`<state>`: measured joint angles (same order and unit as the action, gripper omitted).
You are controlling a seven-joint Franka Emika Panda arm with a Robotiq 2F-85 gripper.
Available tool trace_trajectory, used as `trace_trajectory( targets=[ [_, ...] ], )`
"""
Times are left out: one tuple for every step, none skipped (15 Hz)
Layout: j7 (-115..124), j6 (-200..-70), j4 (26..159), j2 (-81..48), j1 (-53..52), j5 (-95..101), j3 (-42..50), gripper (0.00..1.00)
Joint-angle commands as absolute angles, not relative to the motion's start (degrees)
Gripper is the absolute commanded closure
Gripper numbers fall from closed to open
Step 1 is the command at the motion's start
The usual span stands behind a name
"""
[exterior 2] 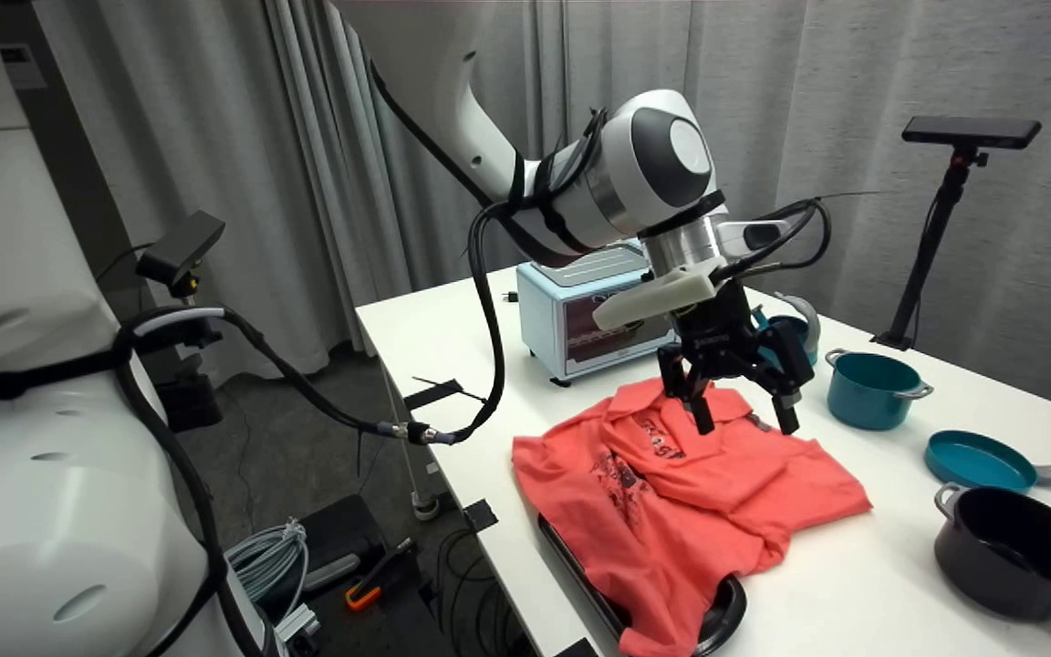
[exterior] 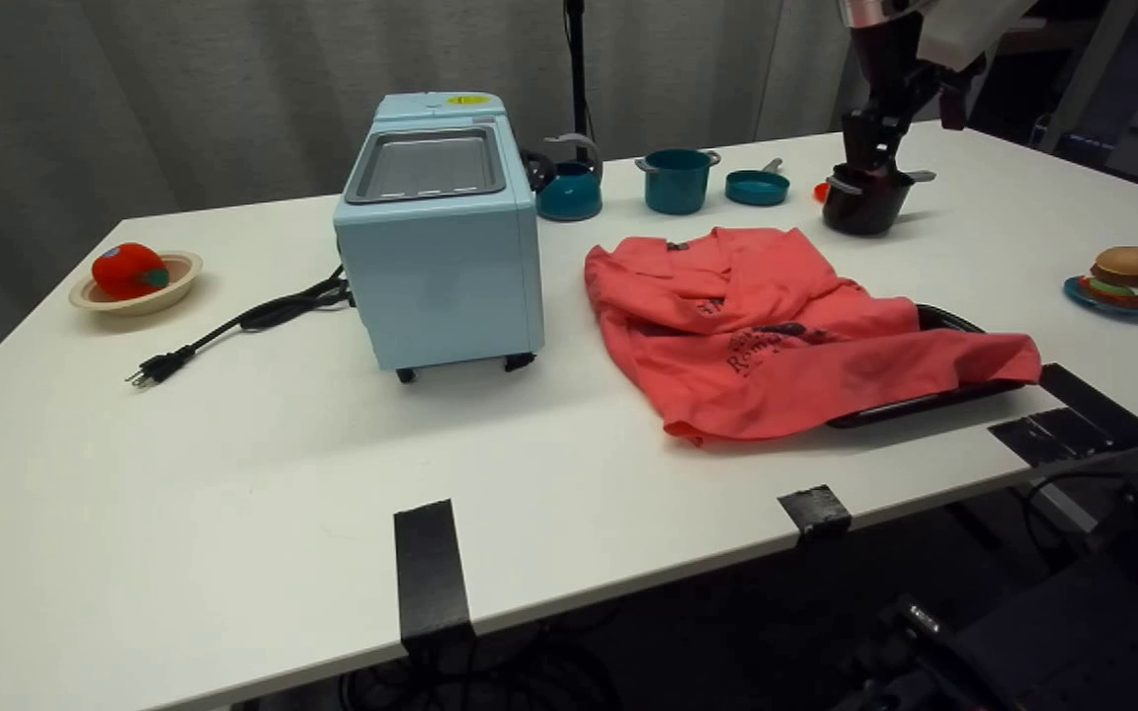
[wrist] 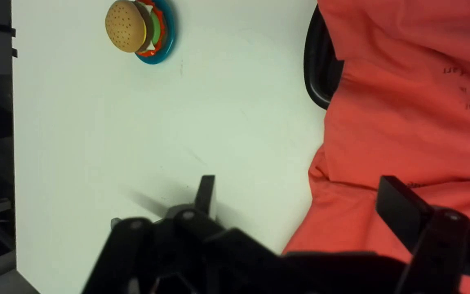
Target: Unfold the shirt
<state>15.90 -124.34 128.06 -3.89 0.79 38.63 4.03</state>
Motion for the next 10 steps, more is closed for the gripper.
trace_trajectory(
  targets=[
    [16.5, -130.2, 131.6, -0.2, 2.4, 36.9, 4.6, 0.00],
    [16.5, -131.6, 132.1, 0.2, 2.8, 36.7, 4.8, 0.00],
    [16.4, -132.7, 132.6, 0.6, 3.1, 36.3, 4.9, 0.00],
    [16.2, -134.0, 133.1, 1.0, 3.5, 35.9, 5.2, 0.00],
    [16.1, -135.2, 133.5, 1.5, 3.8, 35.5, 5.4, 0.00],
    [15.3, -136.7, 134.0, 2.1, 4.1, 34.0, 5.6, 0.00],
    [14.1, -138.3, 134.5, 2.5, 4.4, 31.8, 5.8, 0.00],
    [12.8, -139.8, 134.9, 2.7, 4.7, 29.5, 6.0, 0.00],
    [11.9, -140.9, 135.3, 3.1, 4.9, 27.7, 6.1, 0.00],
    [10.6, -142.0, 135.7, 3.6, 5.0, 25.7, 6.2, 0.00]
  ],
)
